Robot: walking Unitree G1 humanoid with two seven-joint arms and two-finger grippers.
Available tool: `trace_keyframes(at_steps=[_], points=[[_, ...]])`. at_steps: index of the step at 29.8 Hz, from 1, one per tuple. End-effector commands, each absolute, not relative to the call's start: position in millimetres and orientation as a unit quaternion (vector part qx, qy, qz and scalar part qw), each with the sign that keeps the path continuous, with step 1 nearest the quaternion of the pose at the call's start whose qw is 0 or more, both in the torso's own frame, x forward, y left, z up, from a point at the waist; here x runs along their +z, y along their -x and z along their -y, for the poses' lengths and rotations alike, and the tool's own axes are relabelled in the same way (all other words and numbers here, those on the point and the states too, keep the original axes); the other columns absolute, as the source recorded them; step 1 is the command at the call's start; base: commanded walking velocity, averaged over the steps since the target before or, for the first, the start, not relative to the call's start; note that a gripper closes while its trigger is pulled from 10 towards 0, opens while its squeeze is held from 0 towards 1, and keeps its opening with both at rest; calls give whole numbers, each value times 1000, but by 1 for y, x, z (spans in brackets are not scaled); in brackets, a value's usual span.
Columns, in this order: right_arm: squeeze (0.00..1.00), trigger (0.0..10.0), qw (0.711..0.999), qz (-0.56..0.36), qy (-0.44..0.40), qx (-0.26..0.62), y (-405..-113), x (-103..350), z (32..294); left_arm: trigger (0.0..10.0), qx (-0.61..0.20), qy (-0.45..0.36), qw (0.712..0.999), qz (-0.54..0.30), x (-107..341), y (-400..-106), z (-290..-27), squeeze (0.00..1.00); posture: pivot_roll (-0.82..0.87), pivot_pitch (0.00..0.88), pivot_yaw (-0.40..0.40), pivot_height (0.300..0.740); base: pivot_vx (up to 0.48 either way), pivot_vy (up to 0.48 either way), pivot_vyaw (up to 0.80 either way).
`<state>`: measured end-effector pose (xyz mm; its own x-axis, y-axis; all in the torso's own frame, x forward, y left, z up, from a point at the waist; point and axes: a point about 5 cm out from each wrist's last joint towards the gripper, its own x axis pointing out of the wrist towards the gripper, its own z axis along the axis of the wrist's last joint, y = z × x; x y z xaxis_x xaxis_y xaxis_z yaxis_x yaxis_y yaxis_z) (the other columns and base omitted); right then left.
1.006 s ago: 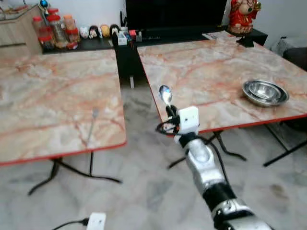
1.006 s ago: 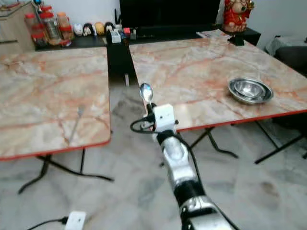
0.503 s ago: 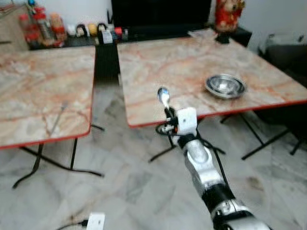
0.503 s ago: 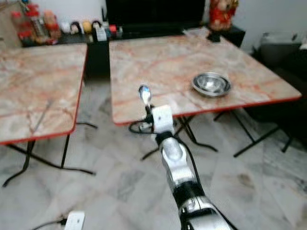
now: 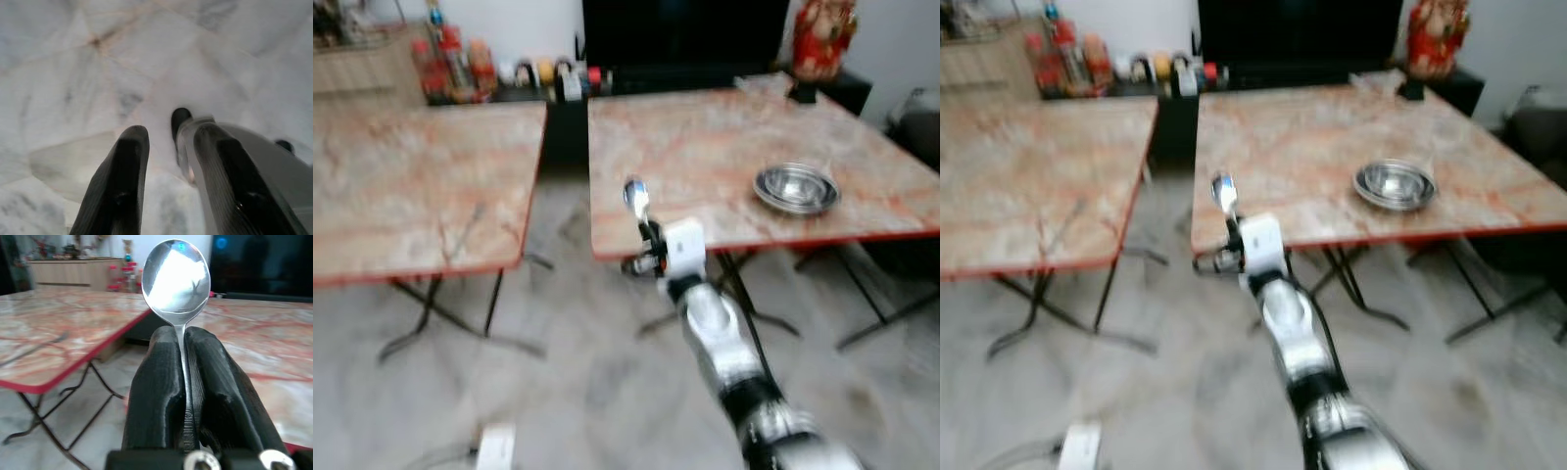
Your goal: Setting the table
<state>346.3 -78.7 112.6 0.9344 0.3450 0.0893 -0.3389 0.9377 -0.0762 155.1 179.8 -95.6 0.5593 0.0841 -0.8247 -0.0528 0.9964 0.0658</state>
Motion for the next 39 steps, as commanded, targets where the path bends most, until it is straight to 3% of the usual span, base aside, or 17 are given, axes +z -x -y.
trace_keyframes(at_steps=[1, 28, 39], points=[[0, 10000, 981, 60, 24, 181, -348, 118, 71, 10000, 43, -25, 884, -465, -94, -157, -188, 0, -31, 0, 21, 740, 416, 0, 0], [0, 10000, 981, 60, 21, 183, -348, 119, 71, 10000, 41, -25, 884, -466, -94, -158, -187, 0, -31, 0, 19, 740, 419, 0, 48], [0, 10000, 982, 57, 16, 180, -349, 119, 72, 10000, 46, -29, 887, -460, -92, -161, -188, 0, -33, 0, 19, 740, 0, 0, 0]])
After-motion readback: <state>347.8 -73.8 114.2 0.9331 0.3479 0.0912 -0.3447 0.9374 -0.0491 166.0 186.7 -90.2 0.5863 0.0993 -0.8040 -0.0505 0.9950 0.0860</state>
